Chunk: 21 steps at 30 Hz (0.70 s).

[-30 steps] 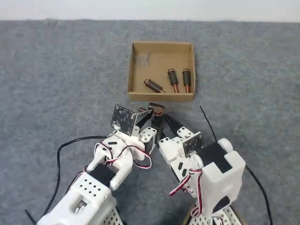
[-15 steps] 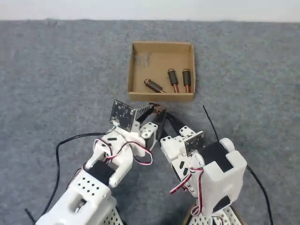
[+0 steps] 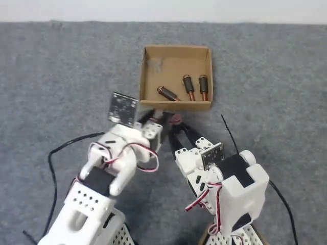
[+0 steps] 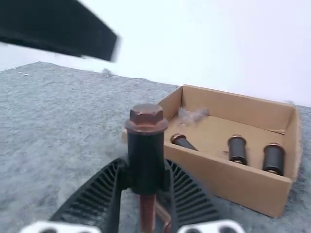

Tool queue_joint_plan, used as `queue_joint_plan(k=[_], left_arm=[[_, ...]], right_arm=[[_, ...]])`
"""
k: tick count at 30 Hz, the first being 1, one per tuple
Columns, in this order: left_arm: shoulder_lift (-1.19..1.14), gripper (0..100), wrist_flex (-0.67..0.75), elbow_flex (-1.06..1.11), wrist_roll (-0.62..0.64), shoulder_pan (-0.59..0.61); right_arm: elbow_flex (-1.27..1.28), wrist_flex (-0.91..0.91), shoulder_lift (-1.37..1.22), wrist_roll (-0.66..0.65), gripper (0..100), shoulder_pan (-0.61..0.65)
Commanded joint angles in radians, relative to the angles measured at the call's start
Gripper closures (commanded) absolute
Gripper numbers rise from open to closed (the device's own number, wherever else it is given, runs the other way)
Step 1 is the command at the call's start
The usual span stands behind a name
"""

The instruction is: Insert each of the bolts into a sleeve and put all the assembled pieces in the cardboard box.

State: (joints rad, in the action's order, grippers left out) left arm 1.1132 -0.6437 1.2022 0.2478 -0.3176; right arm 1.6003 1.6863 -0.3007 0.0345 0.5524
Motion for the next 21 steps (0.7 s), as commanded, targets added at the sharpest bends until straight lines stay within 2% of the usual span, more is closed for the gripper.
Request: queue_joint_plan(k=[1, 7, 12, 15, 17, 21], left_arm=[[0.021, 89, -0.048, -0.074, -0.009, 0.100], [0.021, 89, -0.129, -0.039, -0.005, 0.250], [0.021, 89, -0.133, 0.082, -0.003, 0.344], [0.021, 95, -0.127, 0.156, -0.003, 0.390], [0.021, 100, -0.092, 0.209, -0.003, 0.413], [0.021, 99, 0.051, 0.331, -0.003, 0.466]], right_arm=[[-0.011, 0.001, 0.005, -0.006, 99.1, -0.025], [-0.011, 0.001, 0.007, -0.006, 99.1, -0.031], [-0.011, 0.005, 0.013, -0.008, 99.1, -0.051], [-0.011, 0.007, 0.013, -0.008, 99.1, -0.051], [-0.009, 0.008, 0.013, -0.008, 99.1, -0.054], [-0.006, 0.044, 0.015, -0.008, 99.1, -0.101]])
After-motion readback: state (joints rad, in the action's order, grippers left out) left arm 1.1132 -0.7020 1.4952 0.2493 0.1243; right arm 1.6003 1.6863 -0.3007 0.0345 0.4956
